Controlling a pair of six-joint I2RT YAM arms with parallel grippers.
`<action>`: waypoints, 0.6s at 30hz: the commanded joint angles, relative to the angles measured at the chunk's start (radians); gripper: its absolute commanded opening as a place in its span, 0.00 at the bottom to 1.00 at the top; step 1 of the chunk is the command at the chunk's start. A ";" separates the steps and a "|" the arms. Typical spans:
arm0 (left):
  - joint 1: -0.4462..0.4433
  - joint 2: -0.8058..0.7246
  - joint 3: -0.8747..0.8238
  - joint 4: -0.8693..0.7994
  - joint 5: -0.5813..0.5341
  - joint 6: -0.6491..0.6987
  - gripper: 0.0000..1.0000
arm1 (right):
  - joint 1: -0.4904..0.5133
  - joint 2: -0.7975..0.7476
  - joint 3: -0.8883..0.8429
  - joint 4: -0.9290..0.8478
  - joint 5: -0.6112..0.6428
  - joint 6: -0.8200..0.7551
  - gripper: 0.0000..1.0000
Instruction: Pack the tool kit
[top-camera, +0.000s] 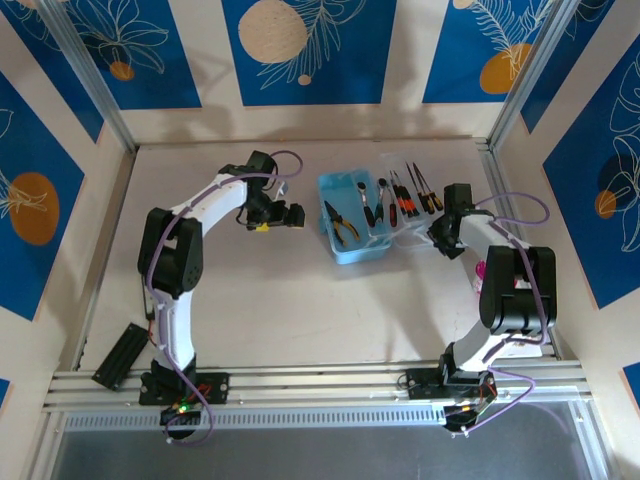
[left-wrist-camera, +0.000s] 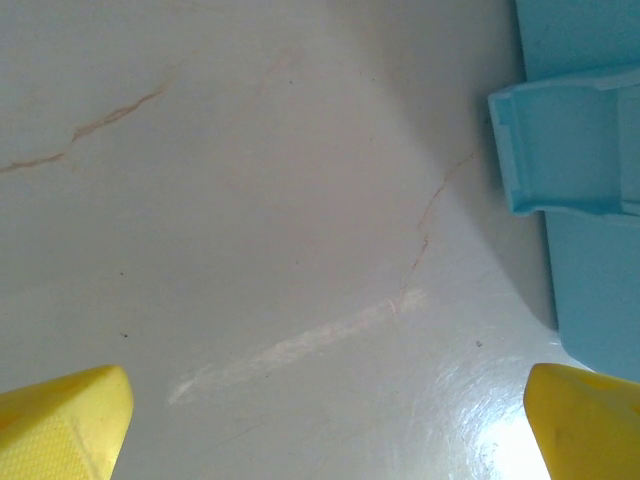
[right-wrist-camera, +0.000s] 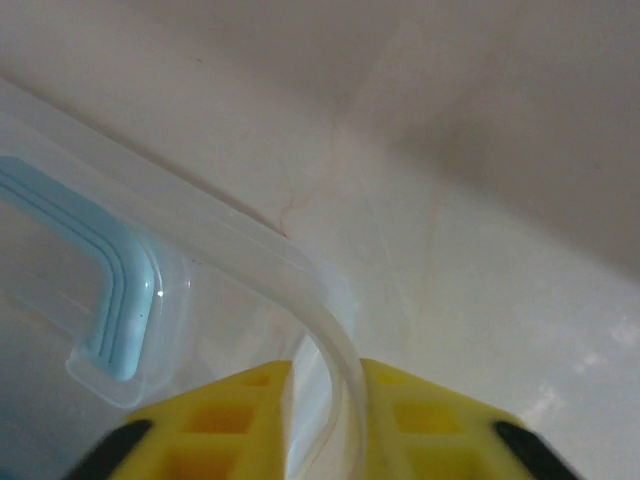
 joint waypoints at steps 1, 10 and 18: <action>-0.005 0.020 0.041 -0.048 -0.003 0.000 1.00 | 0.012 0.047 -0.004 -0.002 0.004 -0.003 0.08; -0.004 0.098 0.111 -0.029 0.018 -0.020 1.00 | 0.079 0.001 0.035 -0.052 0.088 -0.042 0.00; -0.010 0.182 0.152 0.006 0.044 -0.044 1.00 | 0.183 -0.077 0.086 -0.134 0.222 -0.067 0.00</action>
